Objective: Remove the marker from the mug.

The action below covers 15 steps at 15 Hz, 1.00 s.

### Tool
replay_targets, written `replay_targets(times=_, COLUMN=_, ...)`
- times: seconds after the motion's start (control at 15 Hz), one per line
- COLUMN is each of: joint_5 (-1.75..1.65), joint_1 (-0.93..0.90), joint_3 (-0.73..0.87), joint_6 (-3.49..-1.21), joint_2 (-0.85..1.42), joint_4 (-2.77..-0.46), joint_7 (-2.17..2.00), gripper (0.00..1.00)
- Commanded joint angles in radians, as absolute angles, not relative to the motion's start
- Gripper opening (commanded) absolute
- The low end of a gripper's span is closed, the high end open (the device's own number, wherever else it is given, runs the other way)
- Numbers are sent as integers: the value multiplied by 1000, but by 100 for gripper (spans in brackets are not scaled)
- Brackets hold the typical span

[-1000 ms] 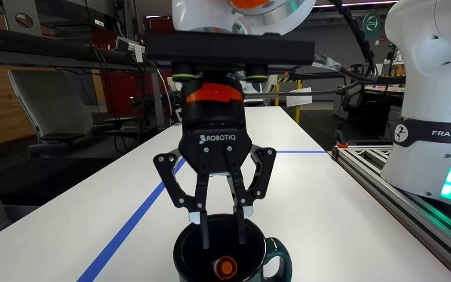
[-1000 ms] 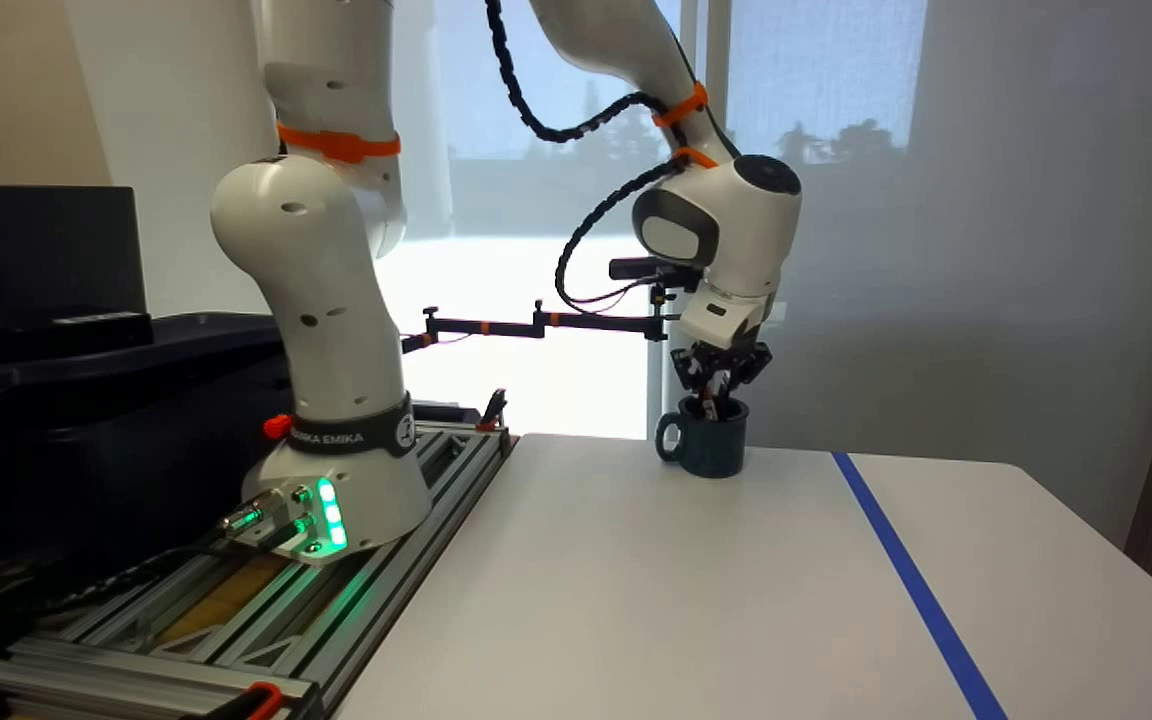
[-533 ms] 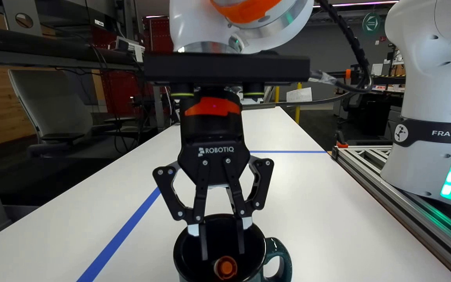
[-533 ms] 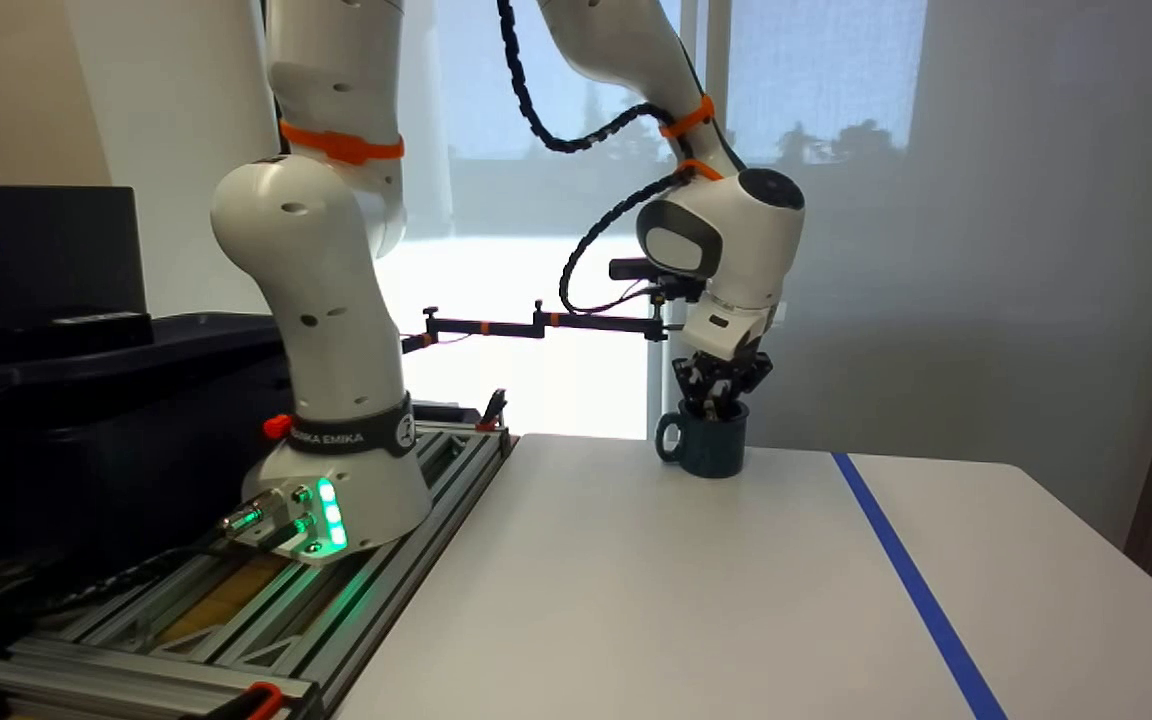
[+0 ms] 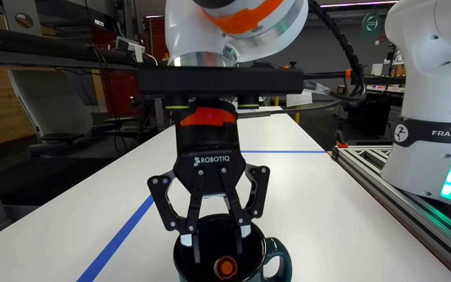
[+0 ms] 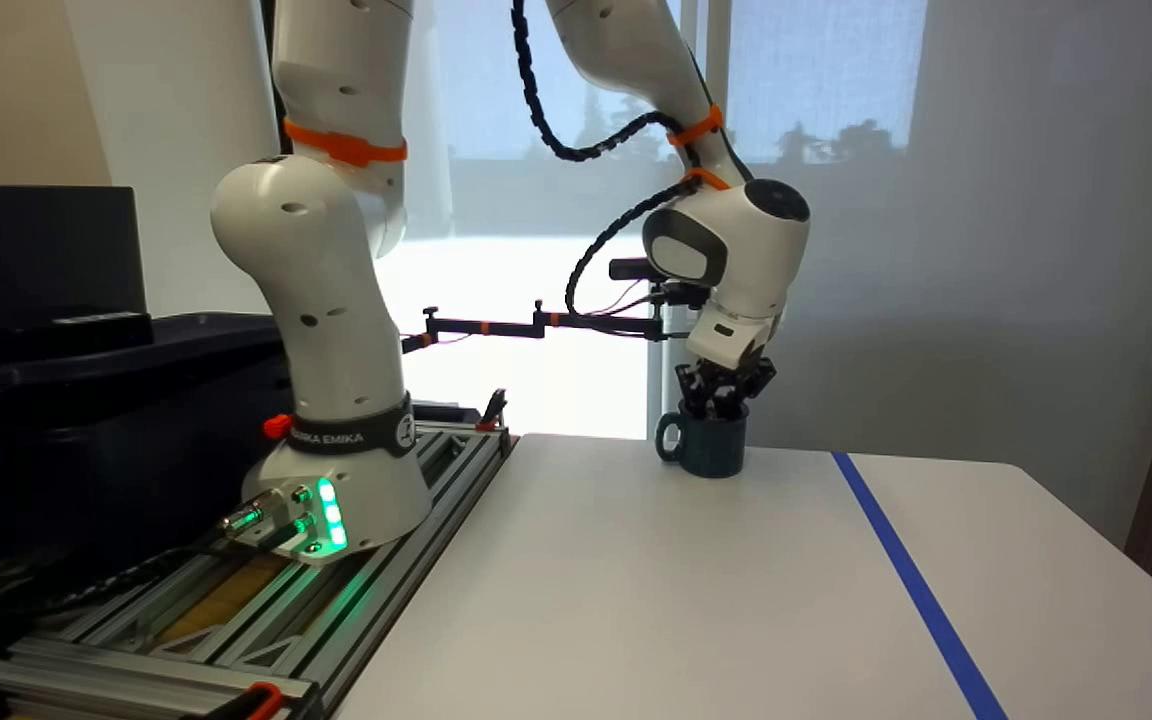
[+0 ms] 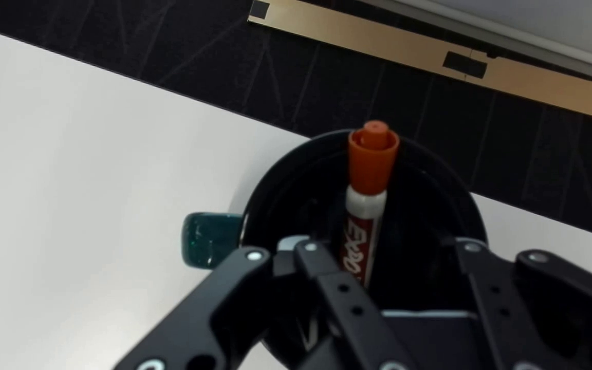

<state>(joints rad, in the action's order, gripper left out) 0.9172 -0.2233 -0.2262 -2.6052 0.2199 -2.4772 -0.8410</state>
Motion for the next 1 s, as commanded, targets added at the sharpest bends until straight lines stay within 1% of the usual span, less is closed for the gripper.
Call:
replay_targets(times=0.0, joint_5=961, joint_1=-232, joint_3=-227, joint_6=-2618, joint_2=244, joint_4=-2457, joint_7=-802, gripper=45)
replay_targets(times=0.07, joint_5=964, joint_1=-231, joint_3=-226, joint_6=-2619, joint_2=250, joint_4=-2454, joint_7=-799, gripper=23)
replay_targets(times=0.13, joint_5=968, joint_1=-230, joint_3=-226, joint_6=-2618, joint_2=255, joint_4=-2452, joint_7=-792, gripper=20)
replay_targets(times=0.2, joint_5=972, joint_1=-228, joint_3=-226, joint_6=-2613, joint_2=258, joint_4=-2450, joint_7=-786, gripper=12)
replay_targets(times=0.27, joint_5=978, joint_1=-227, joint_3=-225, joint_6=-2609, joint_2=261, joint_4=-2449, joint_7=-780, gripper=2)
replay_targets(times=0.33, joint_5=984, joint_1=-227, joint_3=-225, joint_6=-2607, joint_2=257, joint_4=-2451, joint_7=-776, gripper=0)
replay_targets(times=0.4, joint_5=988, joint_1=-228, joint_3=-225, joint_6=-2606, joint_2=252, joint_4=-2453, joint_7=-774, gripper=4)
replay_targets(times=0.47, joint_5=989, joint_1=-230, joint_3=-224, joint_6=-2603, joint_2=244, joint_4=-2458, joint_7=-773, gripper=5)
replay_targets(times=0.93, joint_5=904, joint_1=-255, joint_3=-214, joint_6=-2527, joint_2=151, joint_4=-2508, joint_7=-930, gripper=5)
